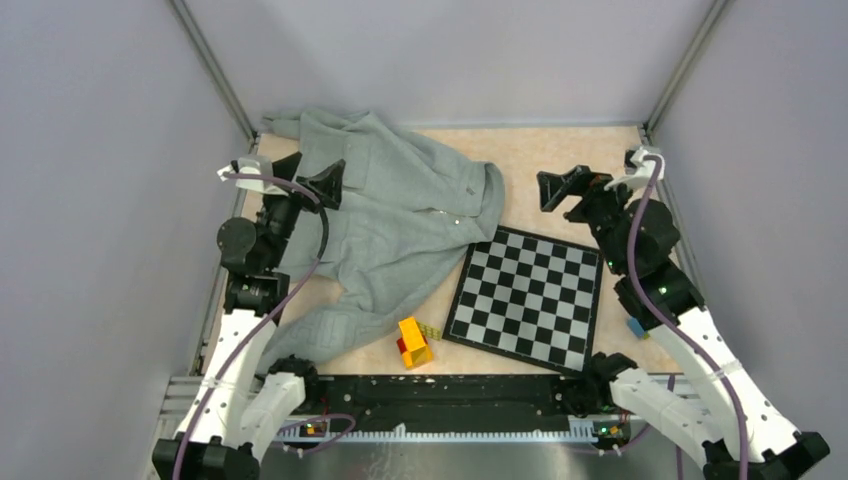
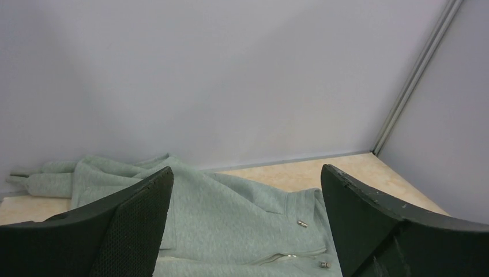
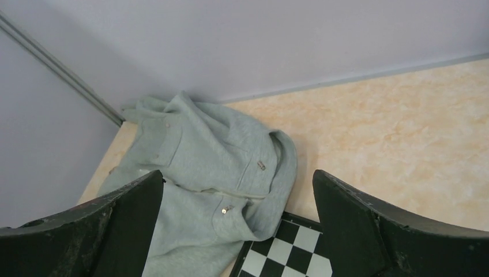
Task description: Zip up the jacket
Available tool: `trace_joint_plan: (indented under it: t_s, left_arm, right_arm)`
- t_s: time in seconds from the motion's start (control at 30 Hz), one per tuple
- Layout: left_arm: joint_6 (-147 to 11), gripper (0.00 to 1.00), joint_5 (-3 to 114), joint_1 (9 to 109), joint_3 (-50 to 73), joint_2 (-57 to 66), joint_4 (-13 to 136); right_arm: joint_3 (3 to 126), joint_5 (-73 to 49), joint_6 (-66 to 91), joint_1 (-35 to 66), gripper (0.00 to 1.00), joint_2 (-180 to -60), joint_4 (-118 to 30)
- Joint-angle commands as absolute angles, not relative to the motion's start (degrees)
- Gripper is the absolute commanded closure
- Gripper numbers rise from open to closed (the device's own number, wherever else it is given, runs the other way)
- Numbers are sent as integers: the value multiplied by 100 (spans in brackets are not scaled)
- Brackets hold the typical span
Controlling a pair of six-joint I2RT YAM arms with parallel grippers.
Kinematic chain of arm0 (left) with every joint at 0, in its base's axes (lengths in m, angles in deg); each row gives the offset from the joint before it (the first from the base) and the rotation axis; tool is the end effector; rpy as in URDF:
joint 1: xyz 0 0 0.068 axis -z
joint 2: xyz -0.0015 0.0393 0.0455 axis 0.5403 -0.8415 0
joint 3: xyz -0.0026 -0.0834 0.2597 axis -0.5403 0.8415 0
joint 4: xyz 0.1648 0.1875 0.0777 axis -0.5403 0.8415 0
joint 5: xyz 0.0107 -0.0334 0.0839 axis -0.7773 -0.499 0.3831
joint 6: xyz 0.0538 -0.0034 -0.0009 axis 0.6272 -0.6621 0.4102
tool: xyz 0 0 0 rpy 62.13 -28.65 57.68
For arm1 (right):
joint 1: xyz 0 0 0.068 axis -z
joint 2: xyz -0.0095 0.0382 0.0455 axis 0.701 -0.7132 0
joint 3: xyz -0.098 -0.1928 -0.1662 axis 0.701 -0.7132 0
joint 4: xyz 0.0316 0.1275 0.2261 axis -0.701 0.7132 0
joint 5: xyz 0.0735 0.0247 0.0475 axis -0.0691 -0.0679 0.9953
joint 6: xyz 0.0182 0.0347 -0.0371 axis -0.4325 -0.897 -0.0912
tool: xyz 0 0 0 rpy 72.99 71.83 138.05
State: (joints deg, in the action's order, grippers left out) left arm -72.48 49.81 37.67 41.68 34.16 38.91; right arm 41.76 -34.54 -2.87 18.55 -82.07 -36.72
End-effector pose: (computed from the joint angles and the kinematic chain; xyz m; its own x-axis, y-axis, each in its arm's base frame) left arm 0.1831 -0.0245 0.3865 0.2599 -0.2900 -0.9210 0.3927 0.9031 -0.1736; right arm 0.1542 0.0649 0.3974 -0.0440 0.3842 -0.9222 -0.1898 0.9031 0.3853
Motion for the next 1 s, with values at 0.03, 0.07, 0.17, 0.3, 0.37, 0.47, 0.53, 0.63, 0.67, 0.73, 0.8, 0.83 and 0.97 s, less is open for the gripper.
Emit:
trace_joint_plan:
  t_s: [0.03,0.07,0.17,0.3,0.37,0.47,0.53,0.63,0.67,0.73,0.8,0.83,0.97]
  left_arm:
    - [-7238,1,4965,3963,4167,3175,3570]
    - [-7252,1,4944,3986,4159,3104,3571]
    - [-7332,1,4885,4033,4145,2817,3602]
    - [-7472,1,4758,4035,4000,2292,3769]
    - [-7470,1,4654,4035,3924,2084,3833]
    - [-7571,1,4633,4035,3832,1836,3958]
    - [-7618,1,4603,4035,3760,1690,4048]
    - [-7604,1,4492,4035,3679,1480,4138]
    - [-7632,1,4485,4035,3674,1395,4135]
    - [-7726,1,4460,4035,3644,1212,4137]
    - [-7787,1,4331,4041,3515,1021,4268]
    - [-7787,1,4254,4050,3404,943,4406]
    - [-7699,1,4082,4070,3003,672,4938]
  right_arm:
    - [4188,-3028,-557,1917,1,-8694,-3838]
    - [4142,-2881,-646,1916,1,-8799,-3934]
    - [3907,-2233,-959,1910,1,-9145,-4476]
    - [3861,-2023,-1610,1910,1,-9843,-4704]
    - [4025,-1998,-1785,1910,1,-10225,-4619]
    - [4188,-1804,-1961,1910,1,-10737,-4758]
    - [4354,-1786,-2184,1915,1,-11110,-4757]
    - [4693,-1347,-2339,1919,9,-11777,-4872]
    - [4886,-1241,-2397,1919,13,-12039,-4760]
    - [5306,-954,-2405,1936,23,-12545,-4549]
    - [5684,-711,-2298,1936,34,-13010,-4382]
    - [5843,-607,-2216,1944,39,-13234,-4250]
    - [6060,-382,-2114,1960,44,-13839,-4182]
